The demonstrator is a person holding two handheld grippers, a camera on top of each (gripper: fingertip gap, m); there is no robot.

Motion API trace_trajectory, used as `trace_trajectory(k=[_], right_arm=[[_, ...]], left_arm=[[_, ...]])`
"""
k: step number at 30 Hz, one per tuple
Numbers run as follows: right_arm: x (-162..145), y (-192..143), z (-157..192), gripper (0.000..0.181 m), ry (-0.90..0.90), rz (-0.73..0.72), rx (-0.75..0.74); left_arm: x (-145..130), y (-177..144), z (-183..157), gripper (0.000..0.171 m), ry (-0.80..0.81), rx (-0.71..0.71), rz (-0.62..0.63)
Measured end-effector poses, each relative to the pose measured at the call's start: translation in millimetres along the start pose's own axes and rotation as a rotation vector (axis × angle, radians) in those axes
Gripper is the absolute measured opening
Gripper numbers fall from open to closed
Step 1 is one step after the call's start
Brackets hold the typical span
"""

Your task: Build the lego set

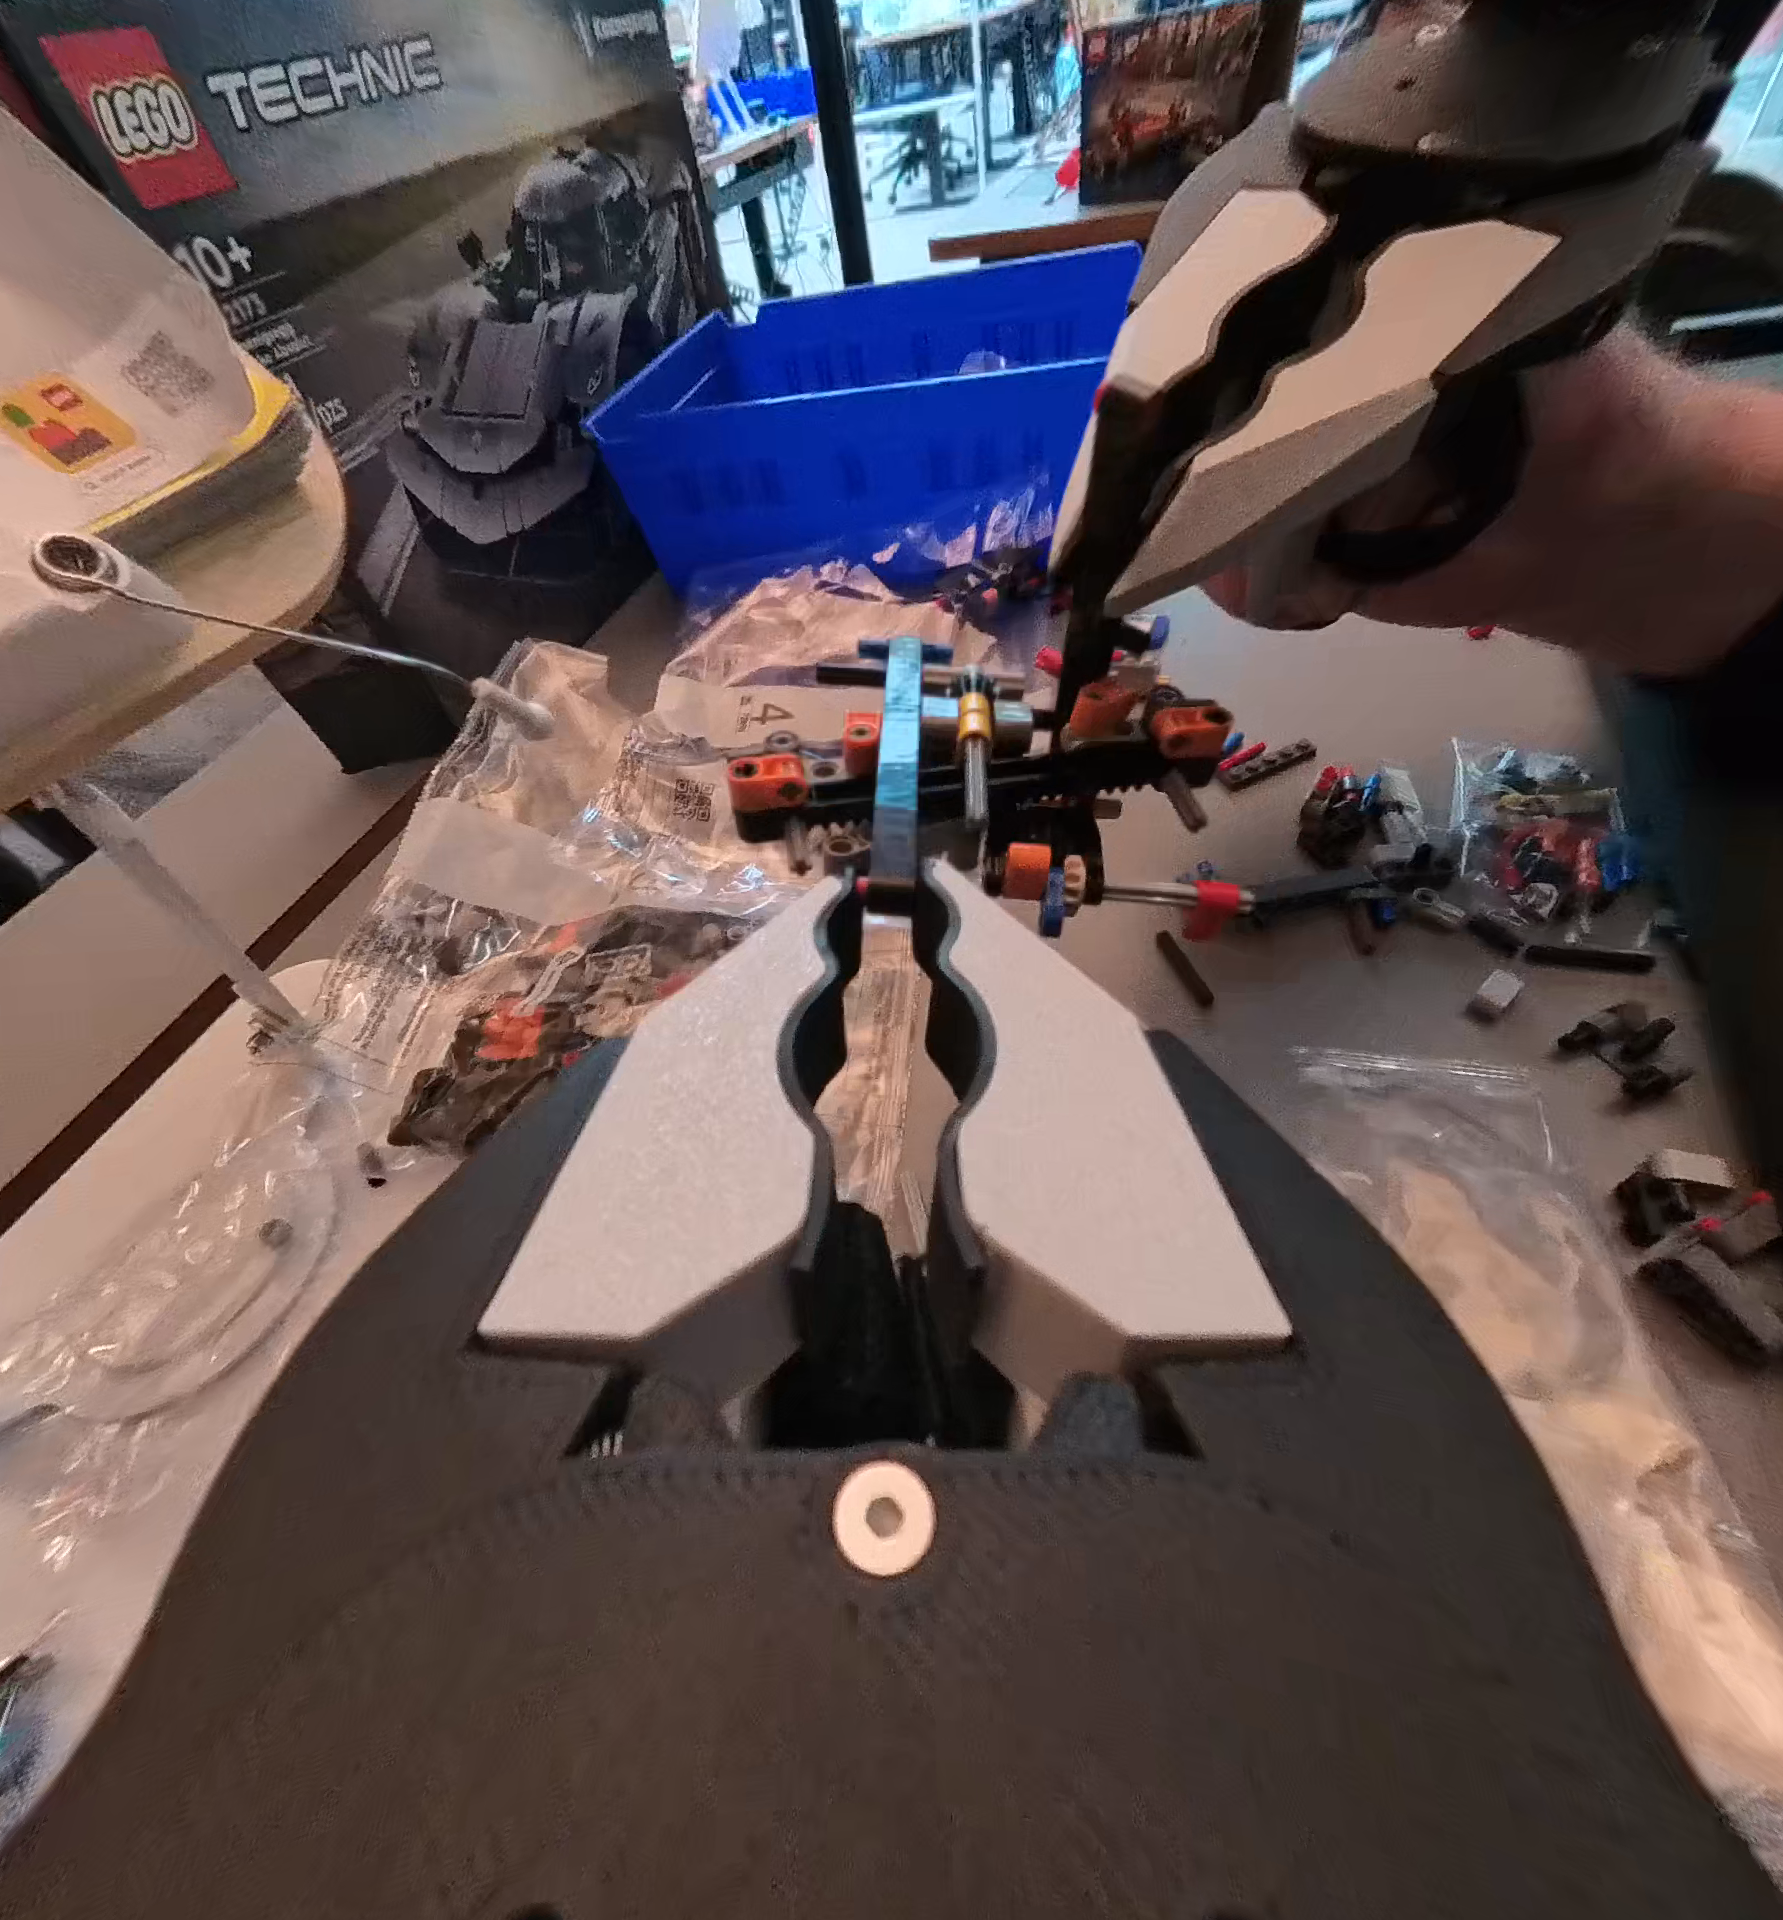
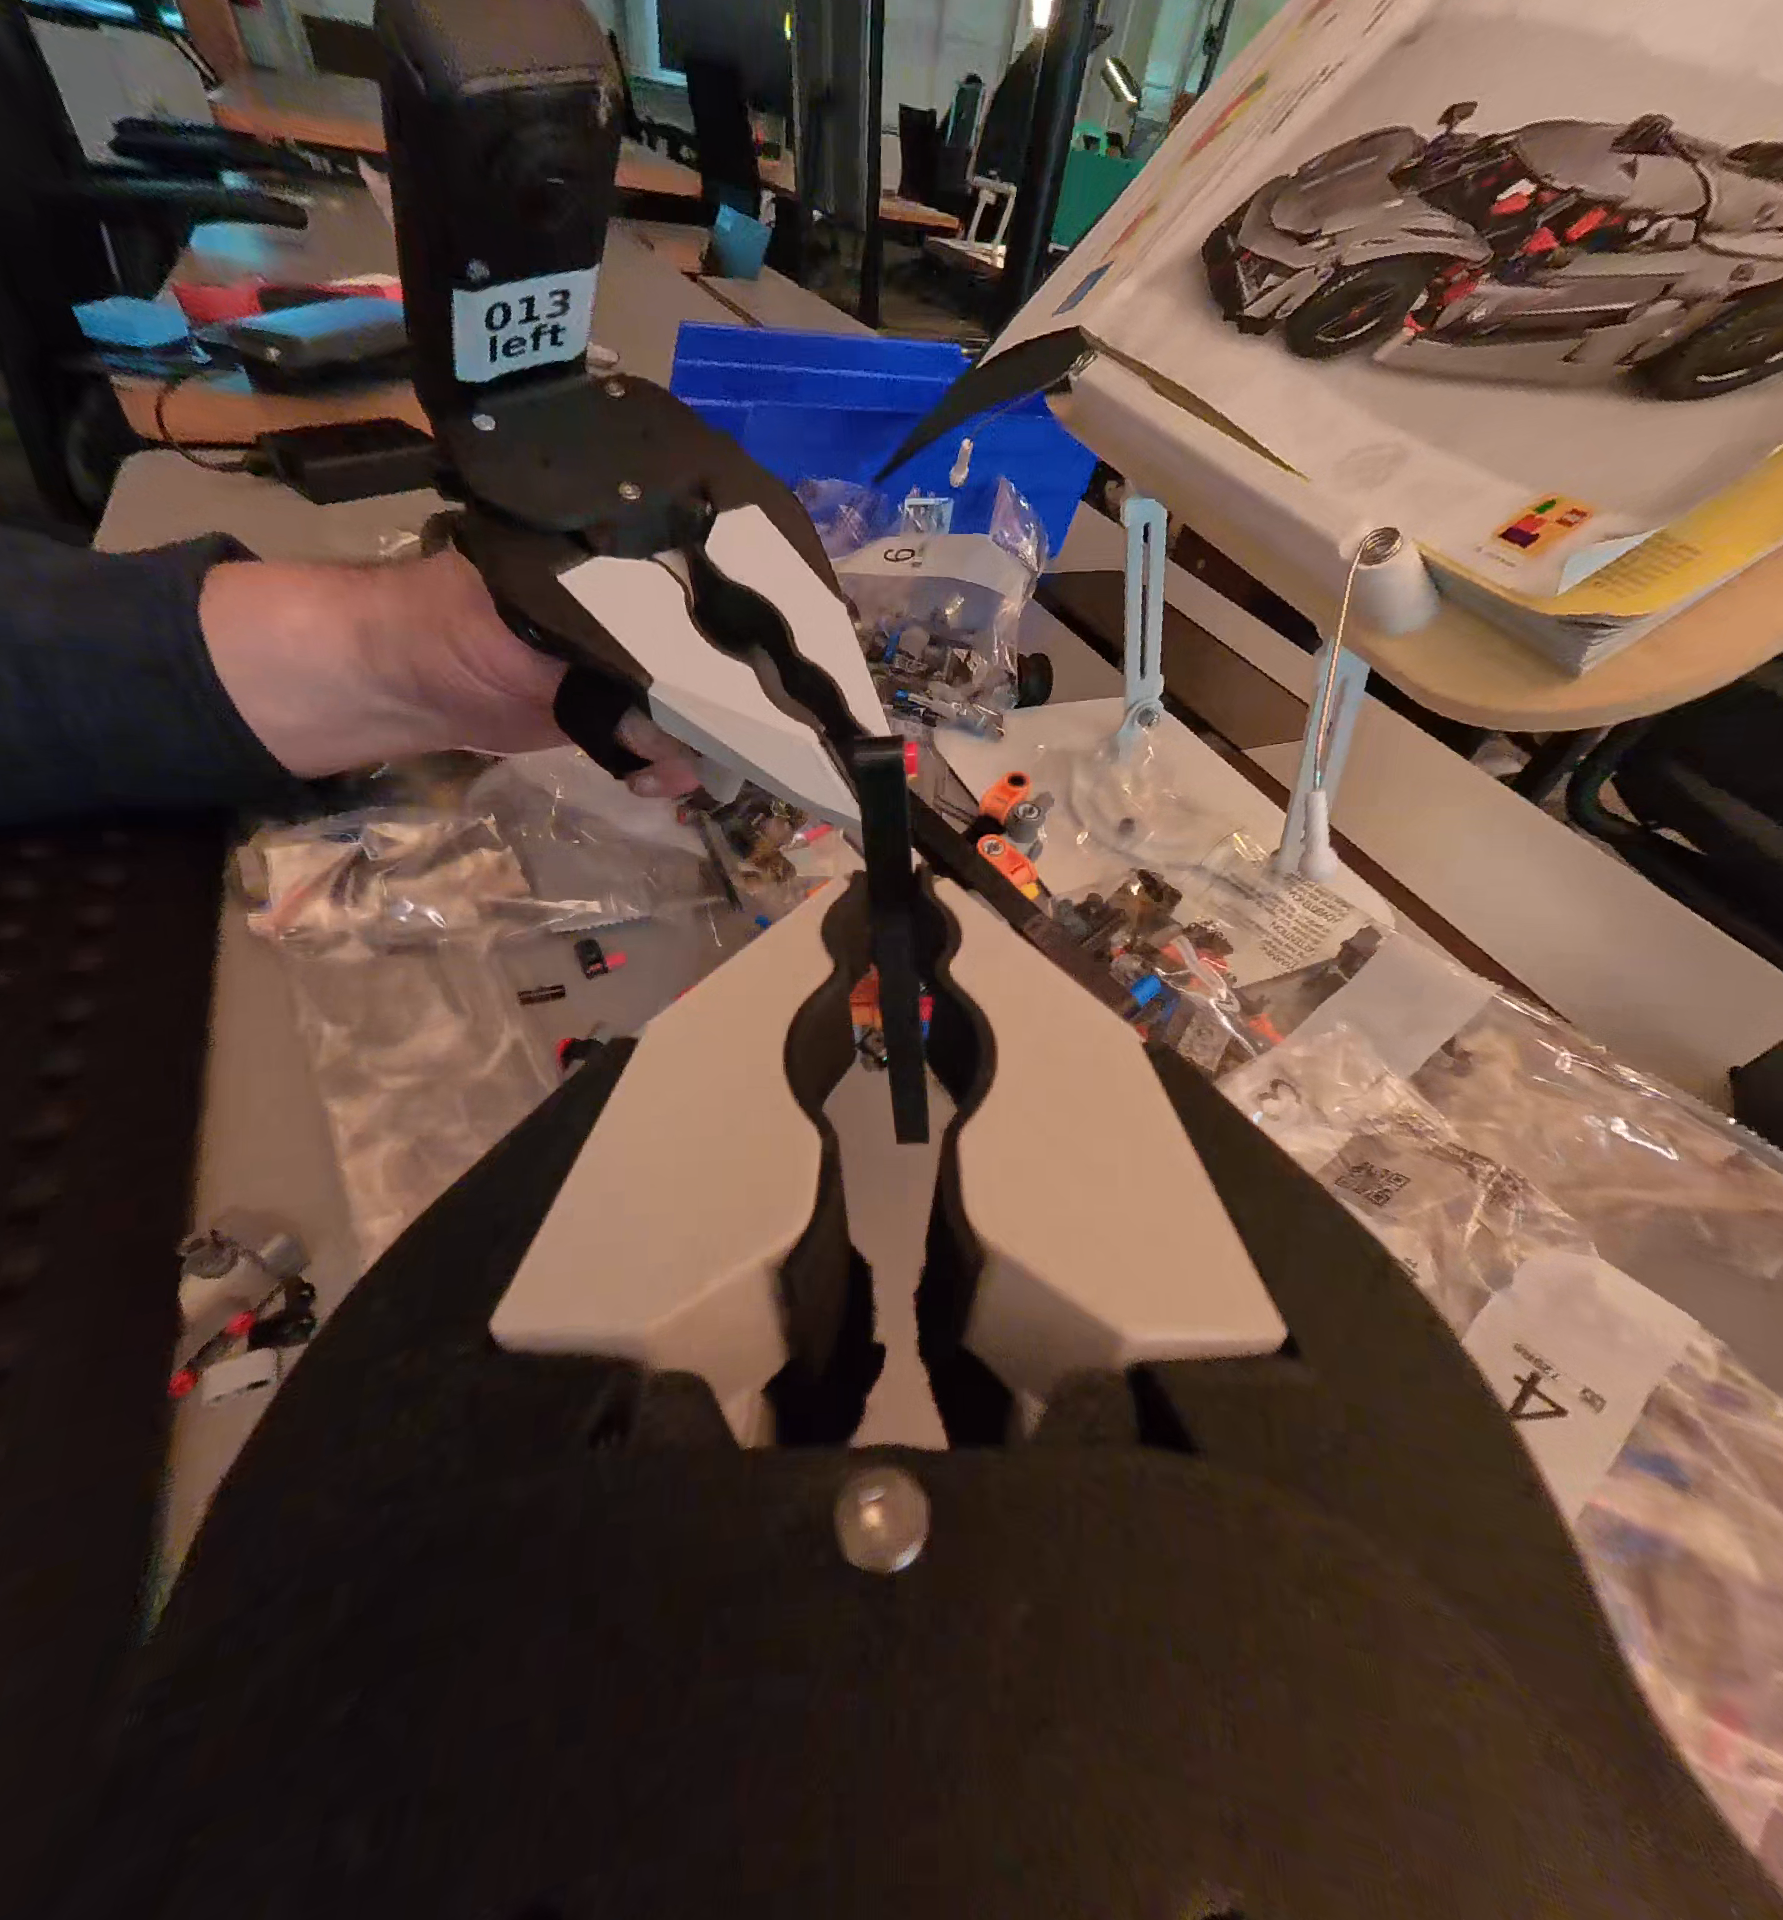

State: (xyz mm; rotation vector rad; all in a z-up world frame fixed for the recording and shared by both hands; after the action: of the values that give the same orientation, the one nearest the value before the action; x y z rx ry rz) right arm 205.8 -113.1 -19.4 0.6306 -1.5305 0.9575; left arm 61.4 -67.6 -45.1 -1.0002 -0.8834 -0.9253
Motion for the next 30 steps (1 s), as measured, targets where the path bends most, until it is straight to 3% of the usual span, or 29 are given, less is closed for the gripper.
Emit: trace_trajectory(k=[4,9,22,23,27,30], right_arm=[[-2,-7,-11,0.004,0.061,-0.005,-0.037],[-8,-5,-16,0.005,0.148,-0.005,0.019],[-5,-2,-7,0.005,0.104,-0.012,0.044],[-6,-2,-11,0.005,0.11,-0.007,0.004],[-9,0,-18,0.005,0.153,0.018,-0.05],[-13,4,-22,0.005,0.189,0.031,-0.079]], left_arm=[[-3,-1,4,0.008,-0.028,0.001,-0.004],[0,-6,6,0.008,-0.038,-0.007,-0.041],[9,-7,3,0.008,-0.073,-0.015,-0.116],[7,-7,5,0.01,-0.08,-0.015,-0.115],[10,-9,8,0.052,-0.07,0.019,-0.117],[18,-3,-9,0.06,0.083,0.012,-0.084]])
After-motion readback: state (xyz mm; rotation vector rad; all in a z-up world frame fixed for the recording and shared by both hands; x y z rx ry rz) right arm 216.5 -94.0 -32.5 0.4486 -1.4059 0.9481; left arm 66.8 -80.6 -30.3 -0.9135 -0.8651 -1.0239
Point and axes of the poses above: each gripper's, where its closed fingertips meet, y out along the fingers, x out of its top, z = x × y across the jaws, the point moved 6 cm from there along -y, back along the fingers, and after that the axes turned 8 degrees about y, right-handed, at the moved point
